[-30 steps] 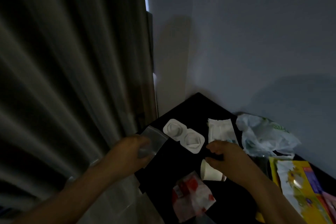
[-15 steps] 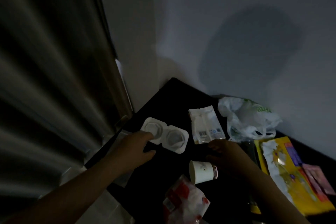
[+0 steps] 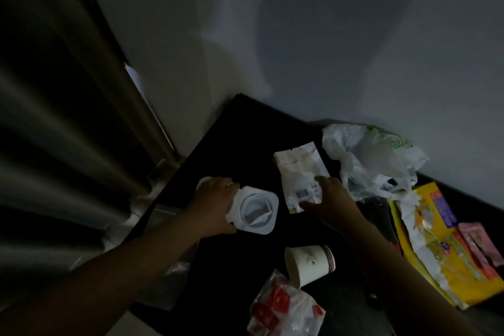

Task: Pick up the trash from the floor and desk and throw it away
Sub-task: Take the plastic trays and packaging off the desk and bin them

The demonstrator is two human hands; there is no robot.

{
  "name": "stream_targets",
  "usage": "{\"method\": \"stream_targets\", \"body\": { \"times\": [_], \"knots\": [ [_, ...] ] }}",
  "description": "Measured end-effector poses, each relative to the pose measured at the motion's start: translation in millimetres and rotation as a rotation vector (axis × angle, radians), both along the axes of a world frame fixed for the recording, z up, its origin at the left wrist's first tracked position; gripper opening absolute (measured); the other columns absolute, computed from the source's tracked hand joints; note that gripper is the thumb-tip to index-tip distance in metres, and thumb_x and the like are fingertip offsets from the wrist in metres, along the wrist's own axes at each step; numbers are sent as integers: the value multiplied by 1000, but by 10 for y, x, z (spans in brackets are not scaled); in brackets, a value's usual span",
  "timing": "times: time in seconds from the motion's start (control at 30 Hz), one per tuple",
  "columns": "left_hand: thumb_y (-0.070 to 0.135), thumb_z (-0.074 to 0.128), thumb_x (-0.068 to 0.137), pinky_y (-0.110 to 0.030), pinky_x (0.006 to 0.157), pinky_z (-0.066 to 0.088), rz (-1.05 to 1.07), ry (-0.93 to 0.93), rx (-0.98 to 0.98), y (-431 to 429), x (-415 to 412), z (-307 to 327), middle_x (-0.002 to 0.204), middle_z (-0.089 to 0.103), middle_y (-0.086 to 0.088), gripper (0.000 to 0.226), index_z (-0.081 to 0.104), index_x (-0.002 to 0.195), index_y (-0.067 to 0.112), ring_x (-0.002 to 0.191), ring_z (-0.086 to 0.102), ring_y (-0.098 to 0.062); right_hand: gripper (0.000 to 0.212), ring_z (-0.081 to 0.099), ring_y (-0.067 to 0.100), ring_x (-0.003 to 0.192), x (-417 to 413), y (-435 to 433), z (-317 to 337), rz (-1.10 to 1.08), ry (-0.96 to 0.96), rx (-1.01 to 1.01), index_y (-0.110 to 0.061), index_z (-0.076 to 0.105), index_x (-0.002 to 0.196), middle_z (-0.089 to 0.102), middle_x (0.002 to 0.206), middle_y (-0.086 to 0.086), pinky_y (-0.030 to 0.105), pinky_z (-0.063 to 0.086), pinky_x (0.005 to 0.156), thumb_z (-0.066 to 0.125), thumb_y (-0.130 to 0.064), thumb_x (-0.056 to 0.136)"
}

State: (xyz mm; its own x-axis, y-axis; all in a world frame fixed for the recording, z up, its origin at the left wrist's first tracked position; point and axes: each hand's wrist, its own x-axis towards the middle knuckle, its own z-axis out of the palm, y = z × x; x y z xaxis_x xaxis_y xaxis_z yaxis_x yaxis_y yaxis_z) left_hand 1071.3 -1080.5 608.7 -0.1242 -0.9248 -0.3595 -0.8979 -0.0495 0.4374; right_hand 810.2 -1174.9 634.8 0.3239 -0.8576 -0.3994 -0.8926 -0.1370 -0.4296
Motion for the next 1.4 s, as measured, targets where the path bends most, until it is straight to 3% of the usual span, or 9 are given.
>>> {"method": "stream_targets", "body": {
  "times": [0.2, 0.4, 0.7, 0.97, 1.03, 1.1, 1.17, 1.27, 1.4],
  "knots": [
    [57, 78, 59, -53, 117, 1, -122, -201, 83, -195, -14, -313, 157, -4, 1, 125, 0, 151, 24, 145, -4, -26, 106, 23, 39, 138, 128, -238, -402, -56, 4, -59, -13, 21, 147, 18, 152, 18, 56, 31, 109, 78, -53, 67],
    [58, 75, 60, -60, 114, 2, -104, -252, 111, -239, -33, -429, 147, 22, -5, 116, 9, 150, 23, 139, 16, -28, 114, 6, 47, 141, 154, -323, -716, -75, 93, -2, -34, 7, 148, -3, 157, 14, 64, 22, 109, 70, -72, 60],
    [70, 69, 57, -43, 107, 27, 55, -168, 21, -3, 172, -294, 128, 38, -6, 103, 32, 138, 18, 123, 37, -29, 112, 15, 48, 136, 257, -276, -807, -103, 218, -19, -35, 4, 148, 7, 152, 23, 60, 20, 107, 58, -81, 61],
    [66, 70, 50, -38, 98, 41, 419, 5, 26, 752, 446, -32, 125, 49, -11, 102, 46, 132, 10, 120, 47, -31, 113, 16, 49, 135, 510, -4, -831, -74, 120, 4, -35, 5, 146, 6, 152, 22, 63, 21, 106, 60, -81, 59],
    [54, 83, 51, -28, 84, 48, 520, 98, -11, 921, 466, -11, 111, 56, 2, 90, 53, 126, 12, 114, 54, -29, 113, 15, 48, 135, 588, 97, -832, -56, 92, 12, -35, 4, 146, 5, 152, 22, 63, 21, 106, 61, -80, 60],
    [47, 88, 52, -15, 66, 40, 561, 58, -19, 1058, 487, -10, 87, 50, 16, 69, 61, 107, 15, 100, 61, -25, 113, 15, 48, 135, 661, 198, -832, -46, 77, 22, -34, 4, 147, 4, 152, 22, 62, 22, 107, 61, -79, 61],
    [56, 83, 53, -23, 79, 44, 555, 6, 66, 1164, 543, -72, 104, 55, 4, 78, 57, 114, 16, 110, 56, -25, 113, 12, 48, 137, 735, 302, -833, -31, 92, 16, -34, 2, 148, 0, 153, 23, 61, 20, 108, 62, -78, 63],
    [69, 76, 52, -40, 105, 39, 594, -5, 143, 1310, 595, -199, 144, 36, -7, 102, 43, 134, 17, 132, 37, -26, 114, 9, 46, 139, 858, 470, -830, -26, 107, 8, -32, 2, 150, -1, 154, 23, 62, 18, 110, 62, -77, 64],
    [76, 72, 49, -43, 111, 33, 613, 16, 137, 1382, 608, -318, 155, 18, -4, 116, 31, 143, 21, 141, 25, -24, 116, 5, 46, 141, 967, 691, -846, -23, 130, 15, -32, 0, 150, -5, 155, 23, 62, 15, 110, 60, -79, 63]
  ]
}}
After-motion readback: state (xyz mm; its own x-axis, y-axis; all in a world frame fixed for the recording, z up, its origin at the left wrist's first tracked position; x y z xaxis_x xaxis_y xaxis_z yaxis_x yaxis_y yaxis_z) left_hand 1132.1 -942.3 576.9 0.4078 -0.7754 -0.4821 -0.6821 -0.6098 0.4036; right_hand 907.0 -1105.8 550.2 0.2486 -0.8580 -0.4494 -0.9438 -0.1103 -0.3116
